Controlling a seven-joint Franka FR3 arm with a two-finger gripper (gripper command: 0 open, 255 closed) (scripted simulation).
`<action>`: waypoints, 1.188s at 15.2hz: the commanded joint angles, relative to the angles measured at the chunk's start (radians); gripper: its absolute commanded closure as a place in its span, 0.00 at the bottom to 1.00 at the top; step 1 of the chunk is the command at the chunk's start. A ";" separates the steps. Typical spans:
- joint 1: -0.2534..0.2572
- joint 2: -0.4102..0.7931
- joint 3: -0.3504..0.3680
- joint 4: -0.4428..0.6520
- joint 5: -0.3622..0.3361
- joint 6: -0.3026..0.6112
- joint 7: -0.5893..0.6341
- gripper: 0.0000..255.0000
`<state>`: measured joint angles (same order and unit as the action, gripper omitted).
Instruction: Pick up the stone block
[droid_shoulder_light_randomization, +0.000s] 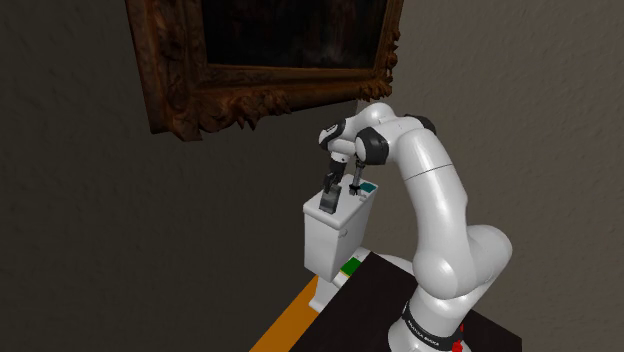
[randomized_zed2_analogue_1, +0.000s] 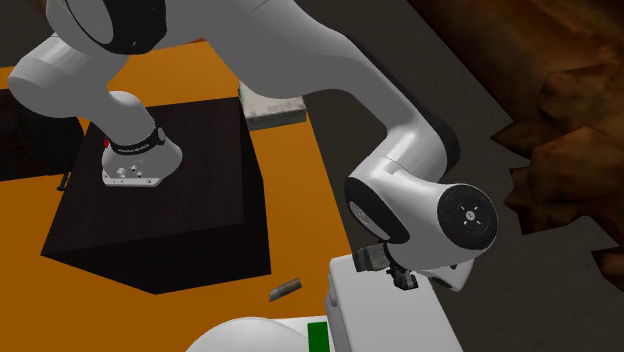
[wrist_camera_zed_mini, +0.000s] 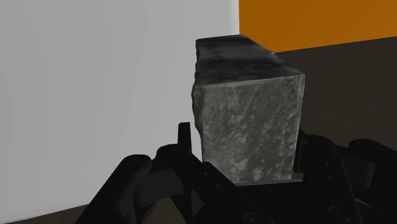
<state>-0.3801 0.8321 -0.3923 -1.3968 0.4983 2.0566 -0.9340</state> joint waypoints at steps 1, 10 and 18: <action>-0.001 0.003 0.000 0.003 0.000 0.000 0.000 1.00; 0.008 -0.063 -0.021 0.013 -0.027 -0.074 0.022 1.00; 0.012 -0.101 -0.032 0.033 -0.044 -0.129 0.038 1.00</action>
